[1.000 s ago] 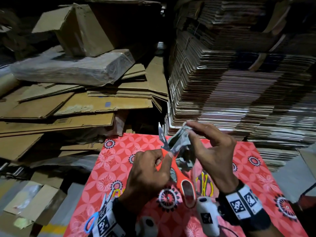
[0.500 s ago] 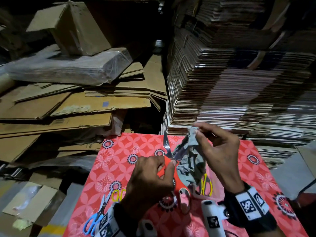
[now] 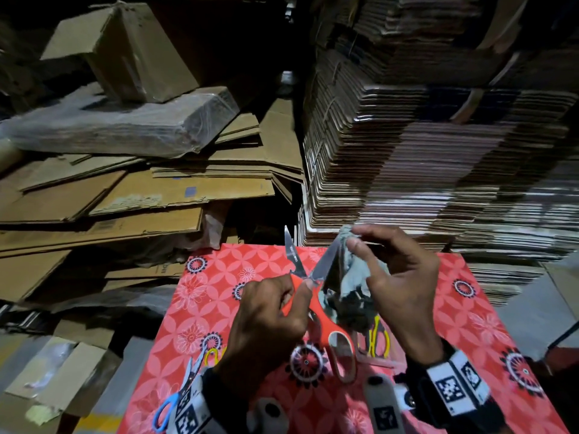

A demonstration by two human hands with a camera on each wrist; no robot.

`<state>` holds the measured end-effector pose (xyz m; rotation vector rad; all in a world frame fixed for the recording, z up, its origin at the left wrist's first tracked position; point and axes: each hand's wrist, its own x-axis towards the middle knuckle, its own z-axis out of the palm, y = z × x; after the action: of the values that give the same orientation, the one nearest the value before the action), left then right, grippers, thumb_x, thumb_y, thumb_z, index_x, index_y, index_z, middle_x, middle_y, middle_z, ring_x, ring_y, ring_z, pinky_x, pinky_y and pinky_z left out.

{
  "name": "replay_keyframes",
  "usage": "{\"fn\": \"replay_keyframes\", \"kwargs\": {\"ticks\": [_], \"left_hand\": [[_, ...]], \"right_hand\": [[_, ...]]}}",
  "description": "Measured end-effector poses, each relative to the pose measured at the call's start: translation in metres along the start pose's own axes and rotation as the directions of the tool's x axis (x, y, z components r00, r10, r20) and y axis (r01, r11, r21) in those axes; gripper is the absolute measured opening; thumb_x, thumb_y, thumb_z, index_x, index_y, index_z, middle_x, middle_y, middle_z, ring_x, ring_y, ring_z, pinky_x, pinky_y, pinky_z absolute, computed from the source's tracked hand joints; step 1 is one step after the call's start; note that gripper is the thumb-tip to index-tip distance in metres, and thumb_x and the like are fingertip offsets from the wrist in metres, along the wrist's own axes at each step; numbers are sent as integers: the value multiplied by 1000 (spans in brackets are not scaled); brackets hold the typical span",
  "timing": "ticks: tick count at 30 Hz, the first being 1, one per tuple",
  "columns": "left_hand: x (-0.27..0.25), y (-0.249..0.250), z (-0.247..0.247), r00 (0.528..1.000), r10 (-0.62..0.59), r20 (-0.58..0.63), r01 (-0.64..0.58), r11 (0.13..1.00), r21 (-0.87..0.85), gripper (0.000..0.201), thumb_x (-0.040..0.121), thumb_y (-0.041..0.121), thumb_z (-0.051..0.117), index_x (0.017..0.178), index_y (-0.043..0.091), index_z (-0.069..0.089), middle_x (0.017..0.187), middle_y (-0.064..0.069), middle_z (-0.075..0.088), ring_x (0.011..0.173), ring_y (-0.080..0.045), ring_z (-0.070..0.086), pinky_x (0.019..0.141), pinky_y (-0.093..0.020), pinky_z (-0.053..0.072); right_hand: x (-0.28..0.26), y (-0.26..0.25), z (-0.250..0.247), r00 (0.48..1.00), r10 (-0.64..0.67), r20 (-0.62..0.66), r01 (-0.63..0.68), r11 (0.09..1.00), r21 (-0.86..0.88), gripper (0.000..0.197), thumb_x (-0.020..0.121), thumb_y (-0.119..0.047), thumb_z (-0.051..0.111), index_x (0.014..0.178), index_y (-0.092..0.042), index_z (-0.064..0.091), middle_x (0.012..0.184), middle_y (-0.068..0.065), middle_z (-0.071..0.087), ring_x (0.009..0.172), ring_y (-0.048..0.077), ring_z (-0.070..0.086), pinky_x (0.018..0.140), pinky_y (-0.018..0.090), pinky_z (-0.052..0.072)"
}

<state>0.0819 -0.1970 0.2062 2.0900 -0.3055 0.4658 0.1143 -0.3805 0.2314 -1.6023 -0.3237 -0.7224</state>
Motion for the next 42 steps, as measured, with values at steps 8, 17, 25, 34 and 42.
{"fn": "replay_keyframes", "kwargs": {"ticks": [8, 17, 25, 34, 42], "left_hand": [[6, 3, -4, 1000, -14, -18, 14, 999, -34, 49, 100, 32, 59, 56, 26, 36, 49, -2, 34, 44, -15, 32, 50, -33, 27], [5, -6, -4, 999, -20, 29, 22, 997, -77, 41, 102, 23, 55, 61, 26, 48, 51, 7, 48, 45, -12, 40, 50, -39, 32], [1, -5, -8, 995, -51, 89, 59, 995, -81, 49, 100, 31, 55, 55, 19, 41, 45, 4, 43, 42, -5, 38, 50, -32, 32], [4, -8, -11, 986, -108, 126, 129, 976, -173, 44, 96, 35, 56, 65, 5, 47, 54, -14, 42, 49, -13, 36, 48, -50, 35], [6, -11, -14, 944, -39, 328, 136, 951, -279, 8, 86, 20, 64, 87, 20, 72, 72, -12, 69, 62, -42, 62, 57, -53, 52]], "right_hand": [[-16, 3, 16, 976, -181, 121, 210, 928, -309, 16, 94, -9, 76, 109, -13, 79, 103, -8, 75, 95, 7, 72, 81, 28, 57], [-20, 1, 14, 932, -111, 344, 180, 968, -175, 31, 88, -5, 83, 118, -10, 75, 97, -5, 76, 92, 12, 74, 79, 35, 60], [-14, -4, 4, 852, -79, 518, 233, 943, -240, 34, 93, -6, 76, 123, -17, 65, 94, -10, 70, 90, 9, 70, 81, 27, 56], [-1, -11, -28, 916, 37, 400, 5, 995, -101, 37, 90, -7, 74, 109, -24, 48, 96, -12, 68, 93, 15, 71, 84, 22, 54], [2, -14, -14, 935, 61, 350, -77, 997, 30, 36, 93, 3, 72, 106, -24, 52, 97, -6, 66, 86, 19, 67, 81, 30, 54]]}}
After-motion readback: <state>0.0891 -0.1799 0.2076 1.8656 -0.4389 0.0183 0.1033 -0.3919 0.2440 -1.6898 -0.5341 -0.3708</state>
